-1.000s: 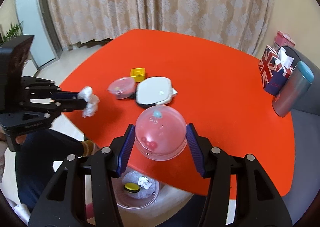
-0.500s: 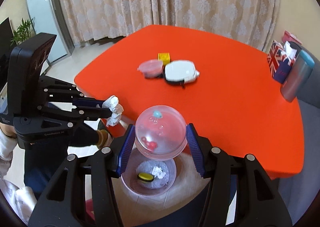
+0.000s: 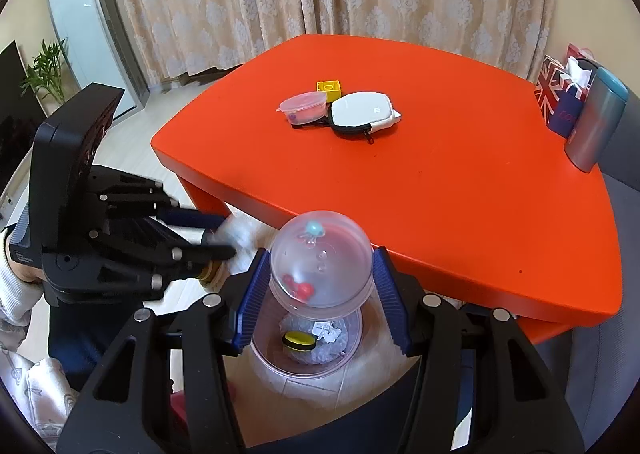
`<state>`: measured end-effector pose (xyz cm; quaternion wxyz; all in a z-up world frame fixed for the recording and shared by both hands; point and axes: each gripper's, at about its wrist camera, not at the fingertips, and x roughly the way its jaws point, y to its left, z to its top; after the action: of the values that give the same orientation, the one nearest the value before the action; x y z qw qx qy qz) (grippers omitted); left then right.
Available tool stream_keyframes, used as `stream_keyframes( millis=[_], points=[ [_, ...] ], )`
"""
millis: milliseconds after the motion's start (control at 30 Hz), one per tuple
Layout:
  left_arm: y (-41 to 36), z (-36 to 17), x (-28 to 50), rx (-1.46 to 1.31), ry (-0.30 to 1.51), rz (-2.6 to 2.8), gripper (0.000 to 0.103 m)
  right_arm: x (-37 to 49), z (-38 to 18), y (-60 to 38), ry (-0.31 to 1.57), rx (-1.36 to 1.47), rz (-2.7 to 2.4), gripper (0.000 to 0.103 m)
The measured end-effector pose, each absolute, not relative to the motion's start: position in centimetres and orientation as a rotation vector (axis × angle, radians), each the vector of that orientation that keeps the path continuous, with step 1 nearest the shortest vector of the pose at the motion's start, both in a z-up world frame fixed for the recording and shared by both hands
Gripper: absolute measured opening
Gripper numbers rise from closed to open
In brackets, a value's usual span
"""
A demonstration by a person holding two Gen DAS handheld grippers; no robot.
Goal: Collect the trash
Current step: 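Carry the tissue over the wastebasket and open the left gripper while the right gripper carries the pink container, then lower the pink container over the wastebasket and open the right gripper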
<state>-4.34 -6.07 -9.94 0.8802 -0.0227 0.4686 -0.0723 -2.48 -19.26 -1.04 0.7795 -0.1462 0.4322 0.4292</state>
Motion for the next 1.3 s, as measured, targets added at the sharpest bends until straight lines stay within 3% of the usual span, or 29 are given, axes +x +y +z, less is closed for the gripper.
stream_keyframes(
  millis=[33, 67, 1033, 1100, 1133, 1300],
  points=[
    [-6.0, -9.9, -4.4, -0.053, 0.961, -0.138, 0.08, -2.5, -1.1, -19.2, 0.934, -0.315, 0.927, 0.053],
    [-5.9, -9.7, -4.4, -0.06, 0.948, -0.131, 0.093, -2.5, -1.1, -19.2, 0.934, -0.314, 0.926, 0.053],
    [-1.6, -5.8, -7.7, -0.153, 0.83, -0.015, 0.096, -4.1, -1.7, -17.2, 0.947, -0.333, 1.014, 0.054],
    [-1.4, -5.8, -7.7, -0.154, 0.829, -0.008, 0.096, -4.2, -1.8, -16.8, 0.946, -0.336, 1.023, 0.074],
    [-1.3, -5.8, -7.7, -0.155, 0.828, -0.007, 0.096, -4.2, -1.8, -16.8, 0.941, -0.33, 1.021, 0.091],
    [-1.3, -6.1, -7.7, -0.156, 0.835, -0.004, 0.096, -3.8, -1.8, -16.8, 0.942, -0.314, 0.983, 0.098]
  ],
)
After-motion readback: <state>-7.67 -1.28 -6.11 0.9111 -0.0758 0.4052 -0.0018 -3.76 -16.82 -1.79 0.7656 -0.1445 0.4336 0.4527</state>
